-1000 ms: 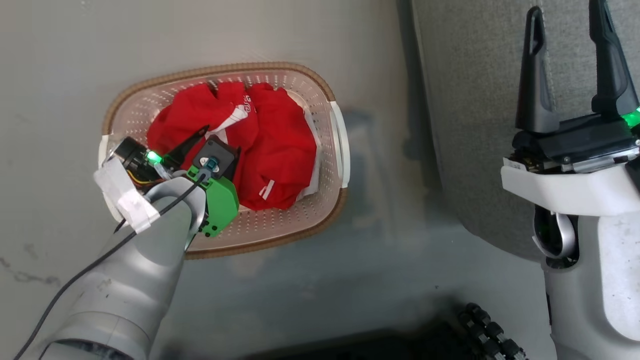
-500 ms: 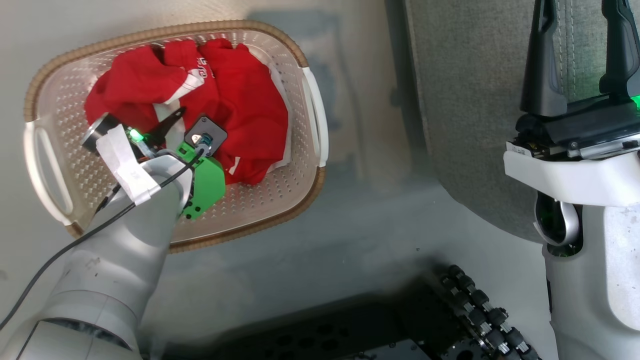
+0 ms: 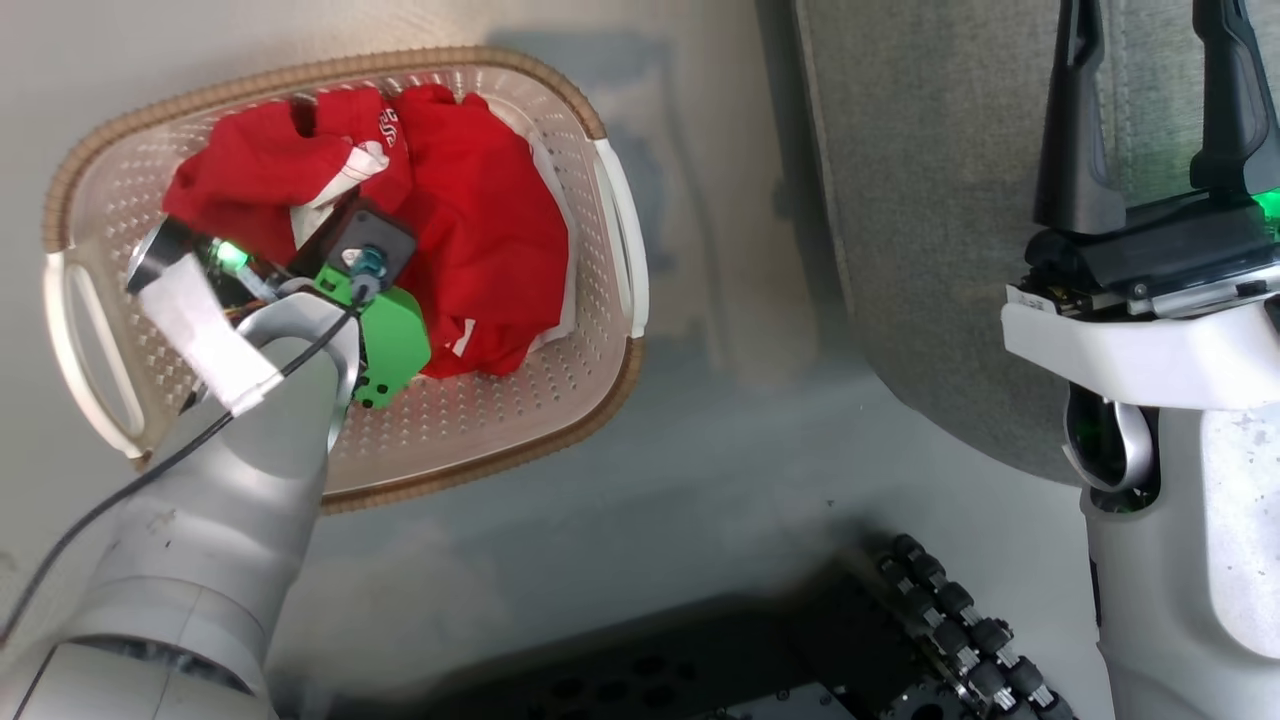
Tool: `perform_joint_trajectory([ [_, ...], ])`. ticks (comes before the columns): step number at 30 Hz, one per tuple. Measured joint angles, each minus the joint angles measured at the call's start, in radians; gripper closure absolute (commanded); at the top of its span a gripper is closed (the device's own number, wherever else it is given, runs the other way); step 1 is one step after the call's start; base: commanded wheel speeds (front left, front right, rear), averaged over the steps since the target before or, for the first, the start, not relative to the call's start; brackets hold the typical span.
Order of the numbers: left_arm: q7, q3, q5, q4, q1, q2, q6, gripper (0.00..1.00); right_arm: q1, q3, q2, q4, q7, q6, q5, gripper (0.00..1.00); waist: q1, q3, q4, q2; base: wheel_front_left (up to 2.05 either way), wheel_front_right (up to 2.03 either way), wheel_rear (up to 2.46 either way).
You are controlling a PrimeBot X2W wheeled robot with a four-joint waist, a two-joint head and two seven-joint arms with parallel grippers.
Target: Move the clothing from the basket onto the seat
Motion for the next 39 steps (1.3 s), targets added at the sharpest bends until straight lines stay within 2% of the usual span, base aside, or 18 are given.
perform_joint_trajectory([
  [5,-0.015,0.051,-0.077,-0.053,0.077,-0.011,-0.021,1.00,0.016,0.000,0.000,0.018,0.000,0.000,-0.004,0.00,0.0000,-0.059,0.013,0.0000,0.00,0.00,0.00],
  [12,-0.016,0.131,-0.177,-0.290,0.249,-0.009,-0.028,1.00,0.084,0.015,0.001,0.066,0.000,0.000,-0.020,0.00,-0.0001,-0.182,0.036,0.0000,0.00,0.00,0.00],
  [17,-0.017,0.179,-0.213,-0.442,0.382,-0.012,-0.030,1.00,0.146,0.020,0.001,0.094,0.000,0.000,-0.034,0.00,0.0000,-0.292,0.052,0.0000,0.00,0.00,0.00],
  [23,-0.017,0.210,-0.228,-0.577,0.533,-0.022,-0.056,1.00,0.237,0.036,0.000,0.136,0.000,0.000,-0.046,0.00,-0.0001,-0.444,0.075,0.0000,0.00,0.00,0.00],
  [29,-0.017,0.235,-0.245,-0.652,0.644,-0.048,-0.087,1.00,0.332,0.071,0.001,0.204,0.000,0.000,-0.053,0.00,-0.0001,-0.595,0.096,0.0000,0.00,0.00,0.00],
  [39,-0.017,0.264,-0.273,-0.763,0.743,-0.070,-0.096,1.00,0.437,0.090,0.000,0.291,0.000,0.000,0.003,0.00,-0.0002,-0.816,0.123,0.0000,0.00,0.00,0.00],
])
